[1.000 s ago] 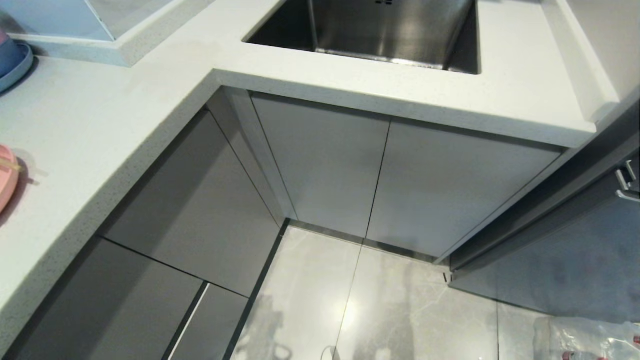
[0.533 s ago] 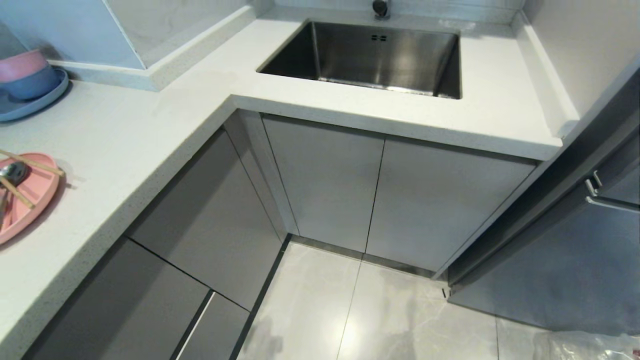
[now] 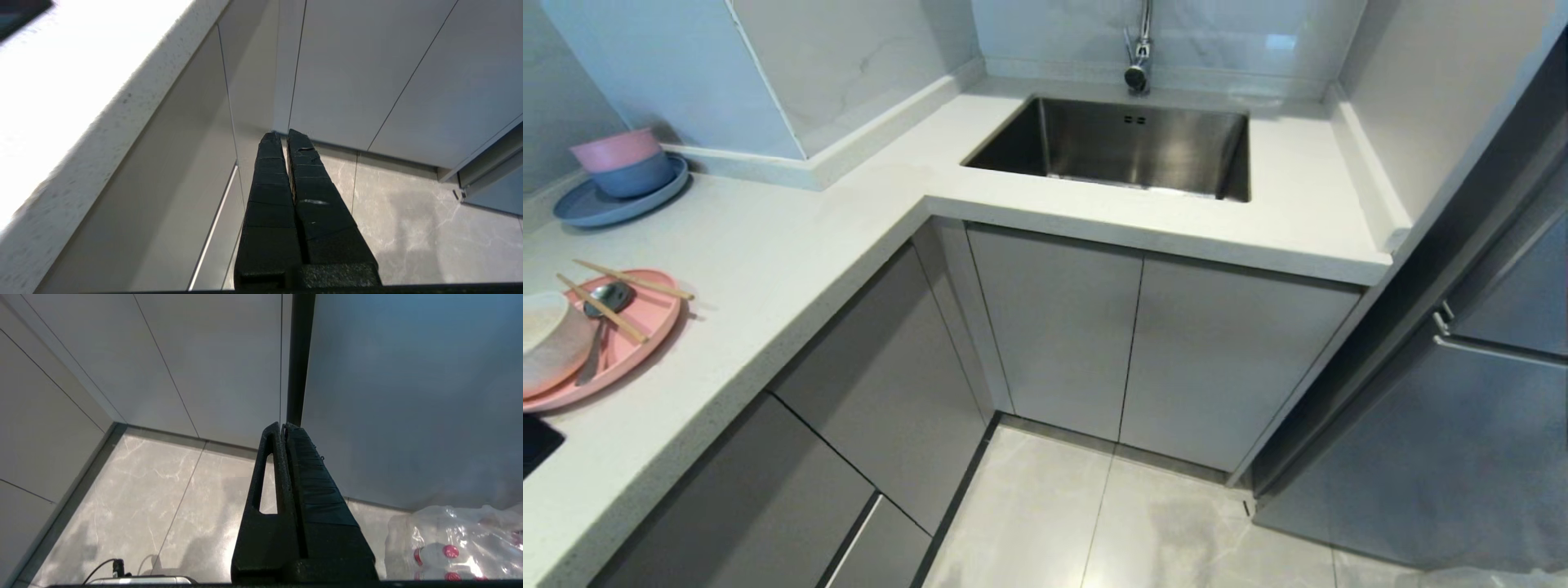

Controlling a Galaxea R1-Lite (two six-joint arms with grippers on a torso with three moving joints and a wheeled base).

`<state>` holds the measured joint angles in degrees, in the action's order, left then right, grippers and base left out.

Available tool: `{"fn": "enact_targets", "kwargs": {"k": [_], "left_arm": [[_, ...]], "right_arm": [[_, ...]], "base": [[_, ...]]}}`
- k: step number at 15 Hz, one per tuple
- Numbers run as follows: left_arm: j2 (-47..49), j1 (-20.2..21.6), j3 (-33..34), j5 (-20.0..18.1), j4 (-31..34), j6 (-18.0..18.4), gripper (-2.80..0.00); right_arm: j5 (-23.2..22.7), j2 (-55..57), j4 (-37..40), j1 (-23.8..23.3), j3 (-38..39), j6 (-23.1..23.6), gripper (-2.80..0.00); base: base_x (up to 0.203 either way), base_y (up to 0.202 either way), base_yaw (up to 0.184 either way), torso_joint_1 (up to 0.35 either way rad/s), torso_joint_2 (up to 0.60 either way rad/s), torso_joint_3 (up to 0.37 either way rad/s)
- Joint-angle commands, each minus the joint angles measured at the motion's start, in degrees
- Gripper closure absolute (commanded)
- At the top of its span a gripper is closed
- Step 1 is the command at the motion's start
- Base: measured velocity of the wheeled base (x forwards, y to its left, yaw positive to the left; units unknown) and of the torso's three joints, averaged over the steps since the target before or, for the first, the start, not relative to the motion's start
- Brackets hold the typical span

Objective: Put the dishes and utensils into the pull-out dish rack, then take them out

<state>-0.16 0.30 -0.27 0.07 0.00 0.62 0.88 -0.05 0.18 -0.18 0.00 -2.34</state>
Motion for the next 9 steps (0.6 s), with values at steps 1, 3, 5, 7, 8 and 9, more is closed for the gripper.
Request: {"fn": "enact_targets", "kwargs": {"k": [1,3,5,7,8,9], "left_arm": [[-0.02,0.05,-0.03,0.01,0.0,-0.01,0.0],[-0.02,0.05,0.0,0.01,0.0,-0.01,0.0],[-0.02,0.05,-0.04,0.01,0.0,-0.01,0.0],[0.02,0.05,0.0,0.01,0.0,-0.01,0.0],[-0.02,0.05,-0.03,0.01,0.0,-0.01,0.0],[-0.02,0.05,-0.03,0.01,0.04,0.08,0.0]], "right_arm": [[0.0,0.05,-0.01,0.01,0.09,-0.03,0.0],[0.0,0.05,-0.01,0.01,0.09,-0.03,0.0],[0.0,0.05,-0.01,0.01,0.09,-0.03,0.0],[0.0,0.05,-0.01,0.01,0.09,-0.03,0.0],[0.0,0.05,-0.01,0.01,0.09,-0.03,0.0],[0.0,0.05,-0.01,0.04,0.09,-0.03,0.0]], "base": [[0.0,0.0,0.0,0.002,0.0,0.207],[0.0,0.0,0.0,0.005,0.0,0.21],[0.0,0.0,0.0,-0.003,0.0,0.206],[0.0,0.0,0.0,0.002,0.0,0.194],[0.0,0.0,0.0,-0.002,0.0,0.208],[0.0,0.0,0.0,0.002,0.0,0.203]]}}
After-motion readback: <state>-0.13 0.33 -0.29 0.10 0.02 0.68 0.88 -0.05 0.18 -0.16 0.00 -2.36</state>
